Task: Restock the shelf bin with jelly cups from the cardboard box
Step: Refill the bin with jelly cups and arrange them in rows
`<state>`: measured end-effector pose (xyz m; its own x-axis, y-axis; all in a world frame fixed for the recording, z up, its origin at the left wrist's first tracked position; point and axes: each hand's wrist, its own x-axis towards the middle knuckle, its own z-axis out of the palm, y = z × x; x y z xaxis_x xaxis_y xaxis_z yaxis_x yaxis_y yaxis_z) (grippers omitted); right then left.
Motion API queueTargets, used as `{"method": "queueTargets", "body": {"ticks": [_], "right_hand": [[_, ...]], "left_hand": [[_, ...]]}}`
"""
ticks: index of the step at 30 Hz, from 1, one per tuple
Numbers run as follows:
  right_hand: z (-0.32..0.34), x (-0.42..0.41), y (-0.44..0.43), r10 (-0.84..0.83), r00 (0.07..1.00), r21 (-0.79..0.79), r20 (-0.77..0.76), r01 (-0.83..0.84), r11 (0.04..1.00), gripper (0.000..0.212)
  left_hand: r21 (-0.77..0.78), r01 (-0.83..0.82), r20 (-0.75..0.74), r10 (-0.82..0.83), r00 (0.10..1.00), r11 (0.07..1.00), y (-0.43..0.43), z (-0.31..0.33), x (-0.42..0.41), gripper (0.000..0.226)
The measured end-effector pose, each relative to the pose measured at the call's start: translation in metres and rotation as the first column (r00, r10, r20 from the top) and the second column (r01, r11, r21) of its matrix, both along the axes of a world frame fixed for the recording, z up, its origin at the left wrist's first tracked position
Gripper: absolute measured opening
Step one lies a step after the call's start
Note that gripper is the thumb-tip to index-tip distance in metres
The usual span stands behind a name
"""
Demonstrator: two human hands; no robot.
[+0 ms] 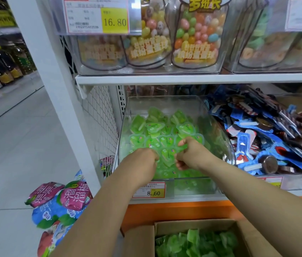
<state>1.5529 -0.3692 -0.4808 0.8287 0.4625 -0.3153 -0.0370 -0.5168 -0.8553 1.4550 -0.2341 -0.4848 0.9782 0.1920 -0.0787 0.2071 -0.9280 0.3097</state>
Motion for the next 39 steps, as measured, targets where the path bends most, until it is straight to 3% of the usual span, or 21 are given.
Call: {"method": "queueTargets", "body": {"ticks": [7, 11, 13, 16, 17, 19, 22, 26, 31, 33, 35, 37, 39], "right_hand": [[-0.005, 0.001, 0.001, 0.009, 0.996, -0.045, 0.092, -0.005, 0.999, 0.022], [0.006, 0.000, -0.010, 0.089, 0.966, -0.189, 0.242, -0.043, 0.981, 0.026], [0.017, 0.003, -0.015, 0.101, 0.887, -0.220, 0.451, 0.001, 0.976, 0.024], [0.033, 0.016, -0.015, 0.103, 0.696, -0.218, 0.710, 0.079, 0.973, 0.024], [0.035, 0.022, -0.013, 0.173, 0.666, -0.309, 0.726, 0.091, 0.947, 0.035], [0.036, 0.032, -0.010, 0.303, 0.707, -0.484, 0.638, 0.063, 0.873, 0.057], [0.036, 0.044, -0.002, 0.380, 0.760, -0.587, 0.527, 0.003, 0.810, 0.067], [0.033, 0.054, 0.006, 0.424, 0.759, -0.615, 0.494, -0.040, 0.787, 0.057], [0.035, 0.054, 0.000, 0.401, 0.684, -0.525, 0.609, -0.030, 0.850, 0.056], [0.043, 0.044, -0.008, 0.395, 0.637, -0.445, 0.663, -0.089, 0.891, 0.059], [0.053, 0.028, -0.018, 0.406, 0.611, -0.373, 0.679, -0.188, 0.908, 0.061], [0.062, 0.008, -0.029, 0.436, 0.607, -0.330, 0.664, -0.285, 0.900, 0.064], [0.068, -0.009, -0.037, 0.490, 0.582, -0.322, 0.649, -0.373, 0.870, 0.066]], "left_hand": [[-0.009, -0.002, -0.009, 0.002, 1.000, 1.000, -0.001, 0.003, -0.004, 0.028], [-0.005, -0.002, -0.005, 0.002, 1.000, 1.000, -0.002, 0.005, -0.005, 0.032], [0.004, 0.006, -0.002, -0.006, 1.000, 1.000, -0.003, 0.007, -0.006, 0.033], [0.031, 0.022, 0.014, -0.023, 1.000, 0.999, -0.005, 0.010, -0.005, 0.033], [0.037, 0.032, 0.017, -0.032, 0.999, 0.999, -0.006, 0.011, -0.005, 0.034], [0.032, 0.049, 0.027, -0.050, 0.998, 0.998, -0.008, 0.013, -0.005, 0.037], [0.022, 0.059, 0.057, -0.060, 0.997, 0.998, -0.008, 0.014, -0.004, 0.038], [0.004, 0.061, 0.097, -0.061, 0.993, 0.998, -0.007, 0.015, -0.003, 0.039], [-0.031, 0.064, 0.182, -0.057, 0.982, 0.997, -0.008, 0.022, -0.002, 0.038], [-0.103, 0.032, 0.264, -0.003, 0.965, 0.994, -0.009, 0.026, -0.002, 0.036], [-0.297, -0.015, 0.345, 0.122, 0.931, 0.955, -0.011, 0.031, -0.002, 0.033], [-0.557, -0.028, 0.340, 0.258, 0.904, 0.830, -0.015, 0.037, -0.001, 0.028], [-0.768, 0.002, 0.269, 0.320, 0.908, 0.641, -0.020, 0.041, 0.001, 0.022]]}}
